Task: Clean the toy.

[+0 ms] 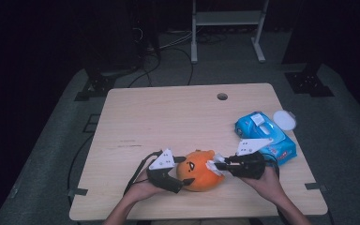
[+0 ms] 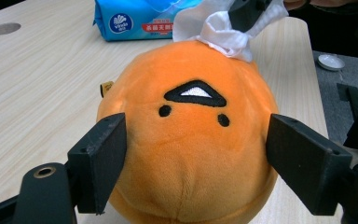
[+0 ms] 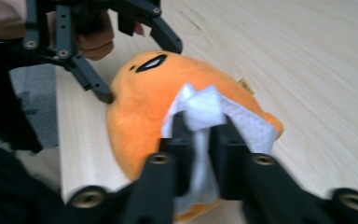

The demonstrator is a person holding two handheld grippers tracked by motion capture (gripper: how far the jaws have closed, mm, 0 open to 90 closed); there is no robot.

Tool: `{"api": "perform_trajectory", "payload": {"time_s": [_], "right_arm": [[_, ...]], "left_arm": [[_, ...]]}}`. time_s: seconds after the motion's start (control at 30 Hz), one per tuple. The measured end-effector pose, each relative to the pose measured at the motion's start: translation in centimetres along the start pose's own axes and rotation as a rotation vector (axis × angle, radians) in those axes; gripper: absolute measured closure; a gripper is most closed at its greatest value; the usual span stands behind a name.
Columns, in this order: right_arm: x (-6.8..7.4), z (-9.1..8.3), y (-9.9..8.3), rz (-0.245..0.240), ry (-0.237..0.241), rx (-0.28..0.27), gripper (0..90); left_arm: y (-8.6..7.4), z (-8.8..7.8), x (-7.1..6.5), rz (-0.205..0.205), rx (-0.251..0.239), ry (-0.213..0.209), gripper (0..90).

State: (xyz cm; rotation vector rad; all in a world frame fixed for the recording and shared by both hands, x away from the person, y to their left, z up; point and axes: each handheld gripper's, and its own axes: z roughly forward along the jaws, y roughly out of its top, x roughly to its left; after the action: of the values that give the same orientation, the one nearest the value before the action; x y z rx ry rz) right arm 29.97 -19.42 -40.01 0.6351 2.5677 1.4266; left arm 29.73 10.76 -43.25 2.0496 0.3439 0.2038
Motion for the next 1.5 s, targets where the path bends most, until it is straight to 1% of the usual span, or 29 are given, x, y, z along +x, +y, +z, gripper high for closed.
{"api": "perform_trajectory", "payload": {"time_s": [0.03, 0.1, 0.13, 0.23, 0.3, 0.4, 0.53, 0.63, 0.7, 0.73, 0.77, 0.8, 0.87, 0.93, 1.0, 1.07, 1.1, 1.13, 1.17, 1.2, 1.27, 1.33, 1.37, 1.43, 1.5], "right_arm": [[-0.1, 0.2, -0.1, -0.003, 0.003, 0.002, 72.5], [-0.1, 0.5, -0.2, -0.001, 0.024, 0.01, 68.9], [-0.1, 0.8, -0.3, 0.0, 0.035, 0.017, 68.4], [0.1, 1.4, -0.8, -0.011, 0.047, 0.016, 68.2], [0.2, 1.7, -0.7, -0.009, 0.045, 0.02, 70.9], [0.6, 1.8, -0.2, -0.024, 0.03, 0.028, 83.5], [1.6, 2.0, 0.4, -0.059, 0.028, 0.011, 85.5], [1.7, 2.2, 0.3, -0.086, 0.006, 0.027, 85.7], [1.7, 2.2, 0.0, -0.105, -0.013, 0.04, 85.0], [1.7, 2.2, 0.0, -0.104, -0.012, 0.041, 83.9], [1.7, 2.2, 0.0, -0.107, -0.012, 0.044, 81.9], [1.8, 2.1, -0.1, -0.123, -0.016, 0.052, 78.8], [1.9, 1.9, -0.2, -0.138, -0.028, 0.058, 74.7], [1.8, 1.7, -0.4, -0.142, -0.031, 0.057, 73.2], [1.6, 1.6, -0.5, -0.133, -0.032, 0.053, 71.1], [1.4, 2.0, -0.7, -0.107, -0.022, 0.06, 69.9], [1.4, 2.2, -0.7, -0.101, -0.017, 0.066, 69.8], [1.5, 2.4, -0.8, -0.105, -0.019, 0.072, 70.1], [1.6, 2.6, -0.8, -0.108, -0.02, 0.08, 71.4], [1.7, 2.6, -0.9, -0.109, -0.028, 0.081, 74.7], [1.7, 2.4, -0.9, -0.101, -0.038, 0.085, 83.8], [1.4, 2.0, -1.0, -0.087, -0.035, 0.083, 85.7], [1.2, 1.8, -1.0, -0.082, -0.041, 0.086, 85.9], [0.9, 1.4, -1.3, -0.068, -0.057, 0.09, 86.1], [0.7, 1.1, -1.8, -0.042, -0.057, 0.083, 86.1]], "left_arm": [[0.0, 0.0, 0.0, -0.001, 0.0, -0.007, 21.3], [-0.1, 0.1, 0.0, 0.006, 0.003, -0.023, 21.1], [-0.2, 0.1, 0.0, 0.006, 0.004, -0.029, 21.1], [-0.2, 0.3, 0.1, 0.005, 0.013, -0.043, 21.6], [-0.2, 0.4, 0.2, 0.006, 0.017, -0.047, 22.2], [-0.2, 0.6, 0.3, 0.004, 0.018, -0.05, 23.5], [-0.2, 0.6, 0.3, 0.017, 0.021, -0.043, 26.4], [-0.4, 0.5, 0.4, 0.018, 0.016, -0.034, 29.6], [-0.4, 0.5, 0.4, 0.014, 0.015, -0.034, 30.4], [-0.4, 0.5, 0.4, 0.016, 0.015, -0.035, 30.3], [-0.4, 0.5, 0.4, 0.018, 0.015, -0.035, 30.3], [-0.5, 0.5, 0.4, 0.016, 0.014, -0.035, 30.2], [-0.5, 0.5, 0.5, 0.012, 0.008, -0.036, 30.1], [-0.5, 0.5, 0.5, 0.012, 0.008, -0.037, 30.0], [-0.4, 0.6, 0.4, 0.016, 0.012, -0.044, 29.5], [-0.4, 0.7, 0.2, 0.031, 0.018, -0.053, 28.5], [-0.4, 0.8, 0.2, 0.036, 0.022, -0.059, 27.6], [-0.4, 0.8, 0.1, 0.041, 0.024, -0.061, 27.1], [-0.4, 0.8, 0.1, 0.046, 0.026, -0.063, 27.0], [-0.4, 0.7, 0.1, 0.049, 0.027, -0.063, 27.3], [-0.4, 0.6, 0.2, 0.053, 0.027, -0.053, 29.4], [-0.4, 0.5, 0.3, 0.048, 0.026, -0.041, 32.9], [-0.4, 0.4, 0.4, 0.045, 0.027, -0.038, 34.0], [-0.6, 0.3, 0.6, 0.04, 0.022, -0.037, 35.7], [-0.7, 0.4, 0.8, 0.025, 0.016, -0.04, 36.8]]}}
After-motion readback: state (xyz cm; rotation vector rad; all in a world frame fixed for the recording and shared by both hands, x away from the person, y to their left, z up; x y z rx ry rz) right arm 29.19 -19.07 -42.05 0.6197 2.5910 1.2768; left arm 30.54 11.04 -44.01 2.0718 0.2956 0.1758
